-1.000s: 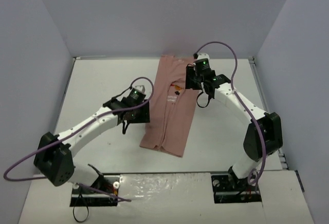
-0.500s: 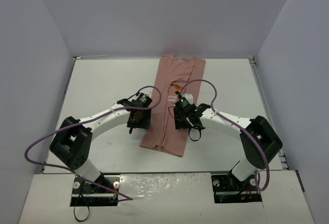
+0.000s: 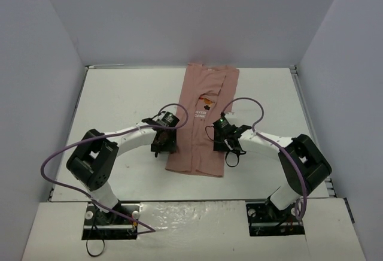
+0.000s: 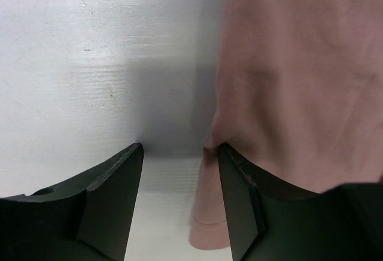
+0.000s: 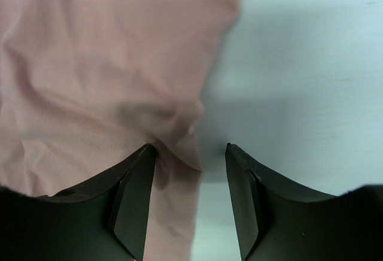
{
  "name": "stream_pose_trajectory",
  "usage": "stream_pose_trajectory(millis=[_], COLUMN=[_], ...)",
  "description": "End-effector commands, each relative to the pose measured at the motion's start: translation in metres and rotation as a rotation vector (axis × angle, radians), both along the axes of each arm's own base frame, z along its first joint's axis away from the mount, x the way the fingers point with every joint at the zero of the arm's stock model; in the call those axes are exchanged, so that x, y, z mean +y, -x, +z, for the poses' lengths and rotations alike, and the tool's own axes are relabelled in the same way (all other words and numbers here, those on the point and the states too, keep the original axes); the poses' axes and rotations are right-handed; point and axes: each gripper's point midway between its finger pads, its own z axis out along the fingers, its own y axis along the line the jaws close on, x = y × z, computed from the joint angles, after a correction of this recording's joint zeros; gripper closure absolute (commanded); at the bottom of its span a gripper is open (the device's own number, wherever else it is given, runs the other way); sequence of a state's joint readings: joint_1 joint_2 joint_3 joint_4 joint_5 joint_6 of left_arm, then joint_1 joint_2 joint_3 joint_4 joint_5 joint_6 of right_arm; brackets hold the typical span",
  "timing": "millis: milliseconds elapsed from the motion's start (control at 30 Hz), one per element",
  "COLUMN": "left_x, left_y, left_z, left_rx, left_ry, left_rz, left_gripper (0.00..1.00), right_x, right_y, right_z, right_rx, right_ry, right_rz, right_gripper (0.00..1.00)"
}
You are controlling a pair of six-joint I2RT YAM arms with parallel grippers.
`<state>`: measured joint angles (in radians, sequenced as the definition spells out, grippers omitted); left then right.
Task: Fold and stack the t-shirts
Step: Rotate the tshirt 90 degrees
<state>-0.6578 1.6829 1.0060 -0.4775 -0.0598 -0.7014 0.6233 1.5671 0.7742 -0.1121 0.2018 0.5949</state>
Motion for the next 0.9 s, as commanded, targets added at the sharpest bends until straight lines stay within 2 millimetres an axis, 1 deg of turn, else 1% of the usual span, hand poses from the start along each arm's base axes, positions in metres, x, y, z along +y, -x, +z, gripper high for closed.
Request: stream_pose_trajectory(millis=[0, 67, 133, 167, 200, 233, 300, 333, 400, 467, 500, 567, 633, 667, 733, 767, 867], left_x=[-0.005, -0.012, -0.013, -0.013, -0.014, -0.015, -0.021, -0.027, -0.028, -0.033, -0.038, -0.041, -0.045, -0.046, -0.048, -0.049, -0.048], left_y=[0.034, 0.037, 0.036, 0.032, 0.027, 0.020, -0.002, -0.016, -0.037, -0.060, -0.077, -0.093, -0.106, -0.108, -0.112, -0.113, -0.115], left_z=[-0.013, -0.002, 0.009, 0.017, 0.024, 0.032, 0.052, 0.063, 0.072, 0.078, 0.078, 0.075, 0.065, 0.059, 0.052, 0.047, 0.028], left_rx=[0.086, 0.071, 0.055, 0.035, 0.012, -0.013, -0.067, -0.097, -0.129, -0.151, -0.165, -0.165, -0.157, -0.145, -0.136, -0.129, -0.099], left_ry=[0.017, 0.043, 0.054, 0.056, 0.058, 0.060, 0.067, 0.075, 0.074, 0.074, 0.067, 0.052, 0.037, 0.029, 0.024, 0.020, -0.011], left_rz=[0.006, -0.005, -0.006, -0.009, -0.015, -0.022, -0.033, -0.038, -0.041, -0.039, -0.038, -0.050, -0.053, -0.052, -0.047, -0.045, -0.036], left_gripper=[0.50, 0.50, 0.50, 0.50, 0.50, 0.50, 0.50, 0.50, 0.50, 0.50, 0.50, 0.50, 0.50, 0.50, 0.50, 0.50, 0.50], right_x=[-0.053, -0.060, -0.051, -0.046, -0.038, -0.029, -0.020, -0.019, -0.018, -0.020, -0.019, -0.020, -0.020, -0.020, -0.021, -0.021, -0.023], right_y=[0.015, 0.014, 0.005, 0.002, -0.005, -0.013, -0.026, -0.032, -0.045, -0.055, -0.065, -0.072, -0.081, -0.084, -0.088, -0.090, -0.096], right_z=[-0.001, 0.008, 0.022, 0.029, 0.040, 0.054, 0.075, 0.081, 0.088, 0.081, 0.082, 0.076, 0.068, 0.064, 0.053, 0.052, 0.037], right_rx=[0.053, 0.055, 0.040, 0.033, 0.010, -0.021, -0.065, -0.080, -0.099, -0.083, -0.088, -0.076, -0.059, -0.052, -0.029, -0.028, -0.003], right_ry=[0.126, 0.158, 0.135, 0.119, 0.091, 0.058, 0.018, 0.013, 0.023, 0.055, 0.069, 0.095, 0.112, 0.120, 0.141, 0.143, 0.163], right_rz=[-0.095, -0.104, -0.072, -0.056, -0.041, -0.027, -0.021, -0.022, -0.026, -0.026, -0.027, -0.022, -0.026, -0.027, -0.028, -0.029, -0.032], right_gripper=[0.52, 0.52, 0.52, 0.52, 0.51, 0.51, 0.50, 0.50, 0.50, 0.50, 0.50, 0.50, 0.51, 0.50, 0.51, 0.51, 0.51])
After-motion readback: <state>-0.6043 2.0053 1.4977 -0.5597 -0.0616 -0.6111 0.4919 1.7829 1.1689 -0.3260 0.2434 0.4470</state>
